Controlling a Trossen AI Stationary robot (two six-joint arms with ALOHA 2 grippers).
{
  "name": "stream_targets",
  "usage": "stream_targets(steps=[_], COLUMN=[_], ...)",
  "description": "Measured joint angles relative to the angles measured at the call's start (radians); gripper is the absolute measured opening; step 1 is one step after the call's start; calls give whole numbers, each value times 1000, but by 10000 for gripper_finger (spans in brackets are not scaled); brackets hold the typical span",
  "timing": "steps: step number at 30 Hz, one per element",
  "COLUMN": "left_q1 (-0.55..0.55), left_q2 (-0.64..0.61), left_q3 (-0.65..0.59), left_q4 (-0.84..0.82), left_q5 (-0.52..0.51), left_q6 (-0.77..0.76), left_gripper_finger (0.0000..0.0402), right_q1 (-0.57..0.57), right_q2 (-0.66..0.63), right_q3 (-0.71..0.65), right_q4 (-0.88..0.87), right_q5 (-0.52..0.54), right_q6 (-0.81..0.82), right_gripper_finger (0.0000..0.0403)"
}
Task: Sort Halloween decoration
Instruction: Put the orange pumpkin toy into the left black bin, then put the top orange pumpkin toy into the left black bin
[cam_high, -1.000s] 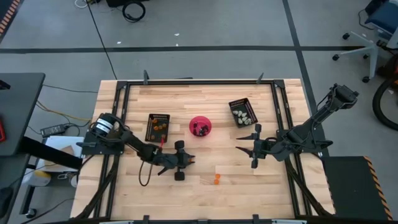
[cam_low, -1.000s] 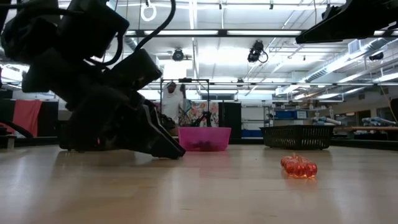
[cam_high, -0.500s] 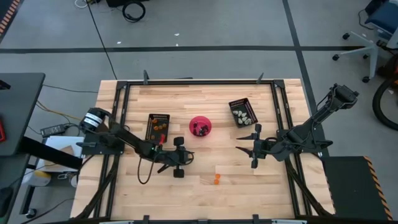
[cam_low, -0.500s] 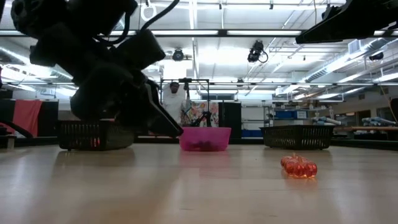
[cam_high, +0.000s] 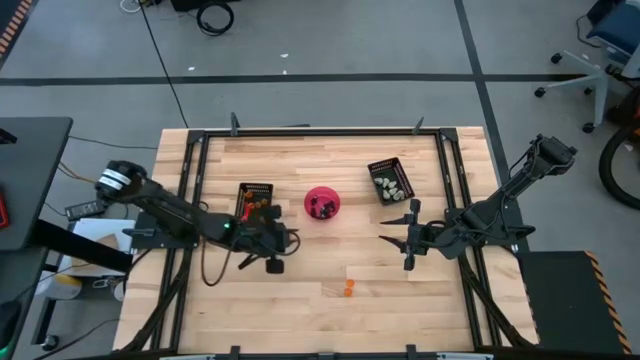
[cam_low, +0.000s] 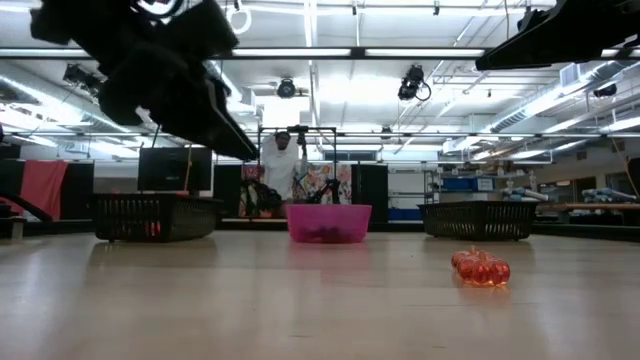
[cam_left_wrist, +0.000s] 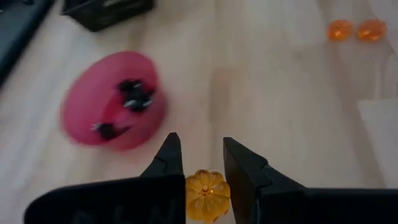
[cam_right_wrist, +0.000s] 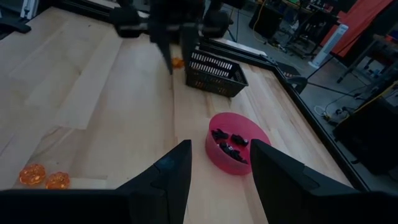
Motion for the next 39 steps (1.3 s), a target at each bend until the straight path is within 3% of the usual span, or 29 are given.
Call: stream_targets(steps=[5, 9, 15, 24, 29, 33, 39], left_q1=[1, 18, 67, 103, 108, 106, 106], left_q2=[-132, -199, -211, -206, -205, -203, -98], left_q3=[0, 0, 0, 0, 0, 0, 2], left_q4=[-217, -440, -635, -609, -535, -335, -45], left_q5=[-109, -192, -203, -202, -200, -118, 25], left_q6=[-42, -185, -427, -472, -418, -285, -151], left_gripper_finger=[49, 49, 53, 100, 119, 121, 121], right_q1=[0, 0, 0, 0, 0, 0, 0], right_q2=[0, 0, 0, 0, 0, 0, 0], right_q3=[0, 0, 0, 0, 0, 0, 0], right_q4=[0, 0, 0, -1, -1, -1, -3], right_q5=[0, 0, -1, -1, -1, -1, -1], right_q6=[2, 5, 6, 6, 6, 6, 6], right_gripper_finger=[167, 167, 167, 167, 167, 167, 167])
